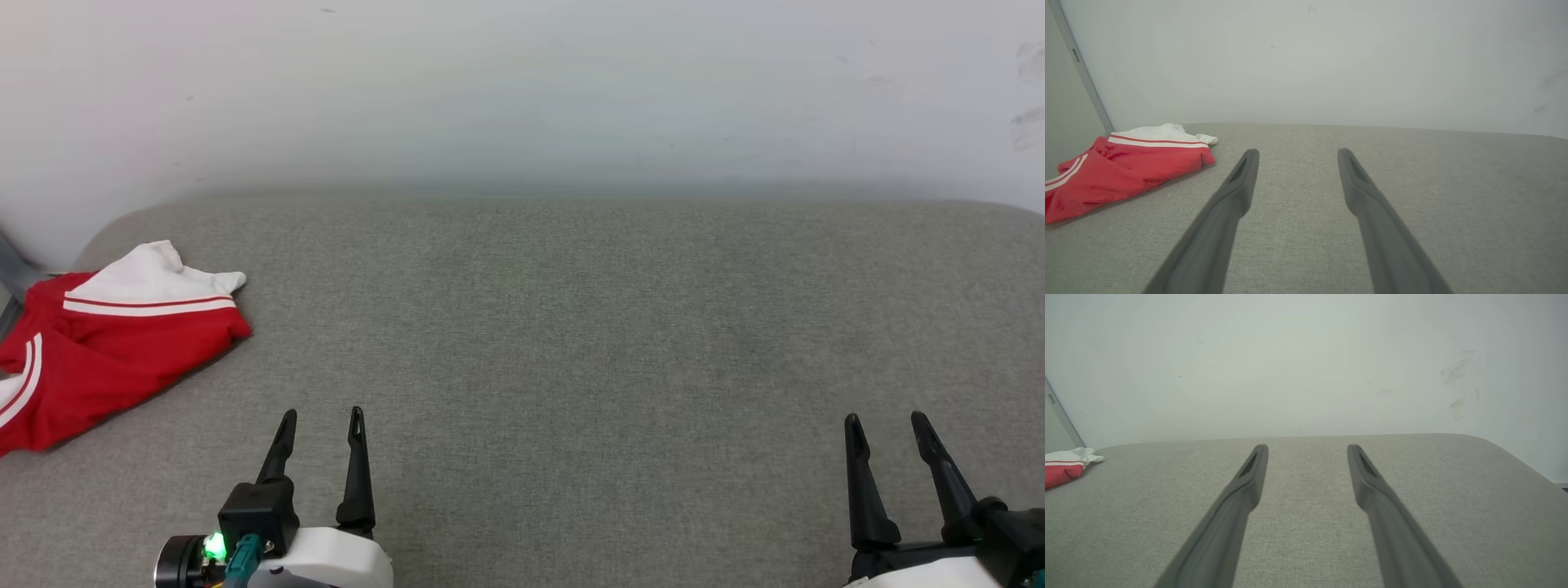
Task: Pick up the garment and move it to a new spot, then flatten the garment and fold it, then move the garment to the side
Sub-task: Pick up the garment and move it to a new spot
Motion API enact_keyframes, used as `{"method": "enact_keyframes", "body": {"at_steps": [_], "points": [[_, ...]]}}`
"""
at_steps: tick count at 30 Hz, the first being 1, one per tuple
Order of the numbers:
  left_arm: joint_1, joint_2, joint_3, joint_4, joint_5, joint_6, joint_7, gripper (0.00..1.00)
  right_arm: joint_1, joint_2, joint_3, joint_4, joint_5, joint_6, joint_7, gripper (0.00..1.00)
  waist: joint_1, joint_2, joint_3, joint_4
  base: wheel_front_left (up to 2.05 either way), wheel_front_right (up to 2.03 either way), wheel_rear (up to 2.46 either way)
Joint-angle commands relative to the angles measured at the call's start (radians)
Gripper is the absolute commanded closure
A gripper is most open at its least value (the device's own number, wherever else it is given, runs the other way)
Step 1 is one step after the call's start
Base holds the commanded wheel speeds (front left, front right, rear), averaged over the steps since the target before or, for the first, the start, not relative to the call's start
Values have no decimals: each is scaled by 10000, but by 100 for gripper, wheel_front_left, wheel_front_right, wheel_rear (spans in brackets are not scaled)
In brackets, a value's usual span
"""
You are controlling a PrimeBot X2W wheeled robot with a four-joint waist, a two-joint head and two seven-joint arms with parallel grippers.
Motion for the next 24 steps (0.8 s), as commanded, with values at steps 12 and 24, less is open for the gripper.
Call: {"method": "enact_keyframes", "body": {"at_steps": [12,24], "points": [[-112,13,261,137,188,68,-32,0,129,2,119,-58,14,-5,-25,0,0,-1,19,899,0,0,0],[-104,13,582,232,168,75,-30,0,134,4,352,-142,-219,-3,-25,0,0,-1,62,2432,0,0,0]]}}
